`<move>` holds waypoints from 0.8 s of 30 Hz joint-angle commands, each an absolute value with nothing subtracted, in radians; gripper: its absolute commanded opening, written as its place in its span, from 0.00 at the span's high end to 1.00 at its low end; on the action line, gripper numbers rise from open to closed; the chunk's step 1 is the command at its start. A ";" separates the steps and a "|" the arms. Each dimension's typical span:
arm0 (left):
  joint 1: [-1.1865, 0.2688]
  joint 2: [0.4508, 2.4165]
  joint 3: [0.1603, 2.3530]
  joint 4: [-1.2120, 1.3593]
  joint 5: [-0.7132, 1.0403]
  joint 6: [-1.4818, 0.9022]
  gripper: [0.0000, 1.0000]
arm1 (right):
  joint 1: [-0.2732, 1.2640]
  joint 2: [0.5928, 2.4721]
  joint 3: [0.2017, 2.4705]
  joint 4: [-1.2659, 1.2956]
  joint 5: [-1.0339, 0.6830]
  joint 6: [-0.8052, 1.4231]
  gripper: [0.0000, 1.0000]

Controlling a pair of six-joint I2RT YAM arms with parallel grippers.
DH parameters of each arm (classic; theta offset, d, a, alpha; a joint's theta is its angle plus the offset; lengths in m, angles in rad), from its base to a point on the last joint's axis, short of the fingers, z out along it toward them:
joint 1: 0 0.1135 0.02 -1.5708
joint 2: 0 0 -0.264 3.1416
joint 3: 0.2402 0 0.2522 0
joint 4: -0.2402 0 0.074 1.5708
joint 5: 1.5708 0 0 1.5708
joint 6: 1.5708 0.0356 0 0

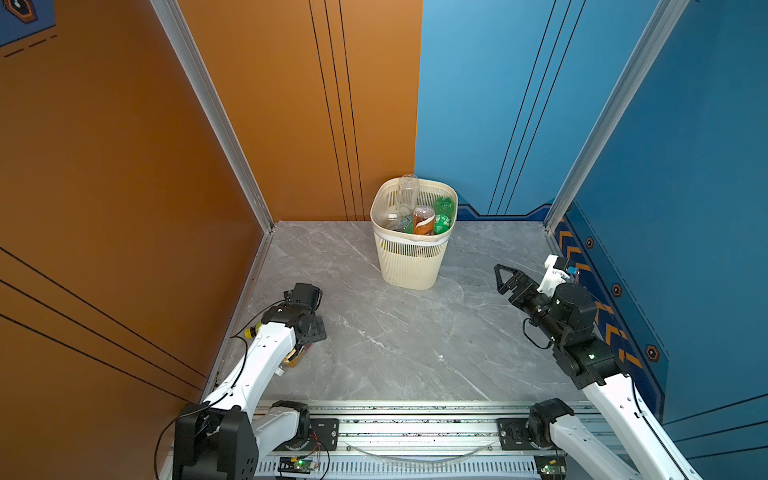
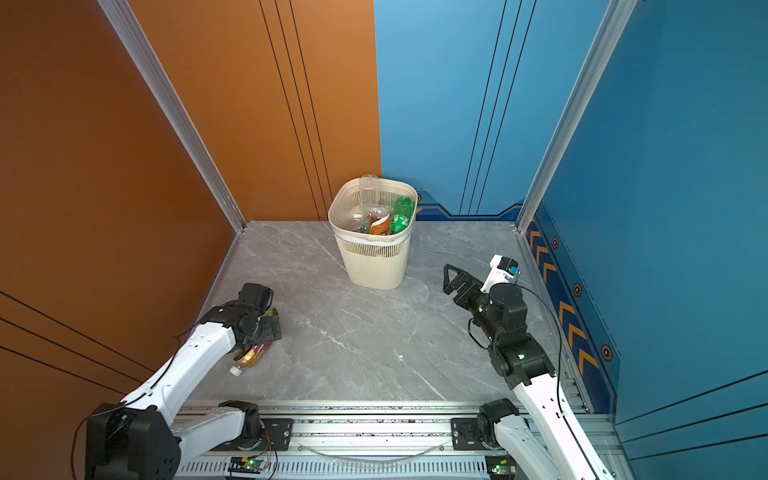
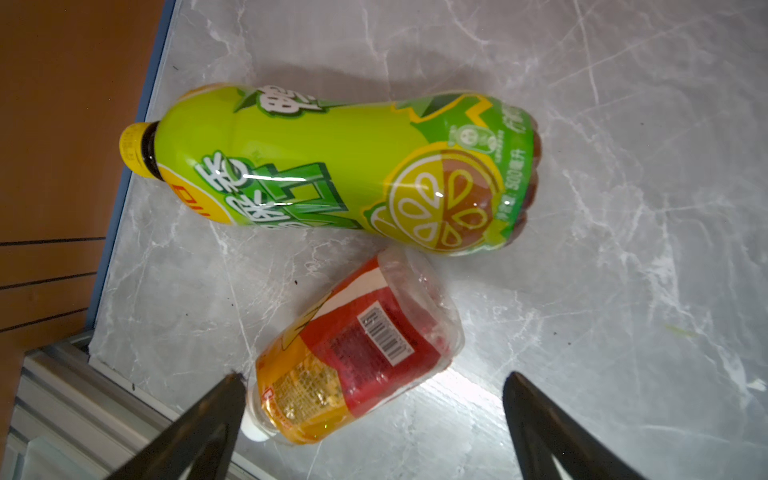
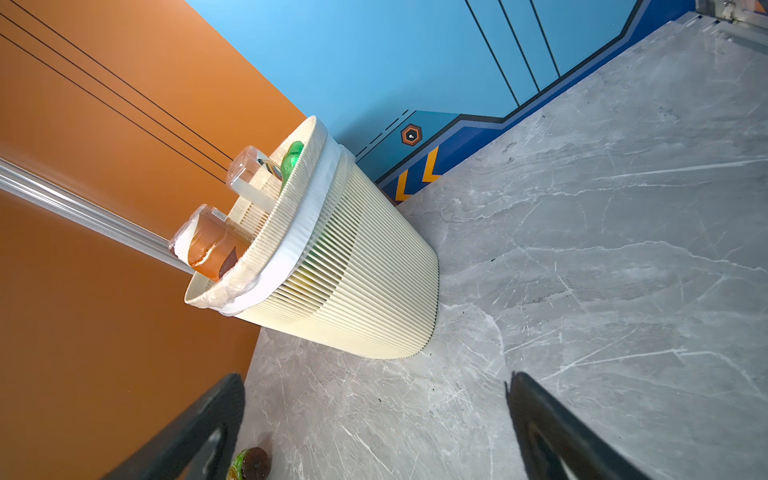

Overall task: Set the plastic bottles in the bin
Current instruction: 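Withdraw the right gripper while the left gripper grasps the red-labelled clear bottle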

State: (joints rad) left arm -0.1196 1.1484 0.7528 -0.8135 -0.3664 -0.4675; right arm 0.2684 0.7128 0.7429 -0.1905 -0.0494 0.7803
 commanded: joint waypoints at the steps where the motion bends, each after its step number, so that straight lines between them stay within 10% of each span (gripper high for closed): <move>1: -0.121 1.204 0.709 -0.783 -0.387 -0.517 0.02 | 0.263 0.695 0.733 -0.174 -0.045 0.799 0.00; 15: -0.016 1.314 0.704 -0.700 -0.190 -0.495 0.01 | 0.248 0.689 0.758 -0.190 -0.037 0.821 0.00; 24: -0.023 1.333 0.655 -0.632 -0.045 -0.543 0.17 | 0.247 0.676 0.765 -0.207 -0.008 0.824 0.00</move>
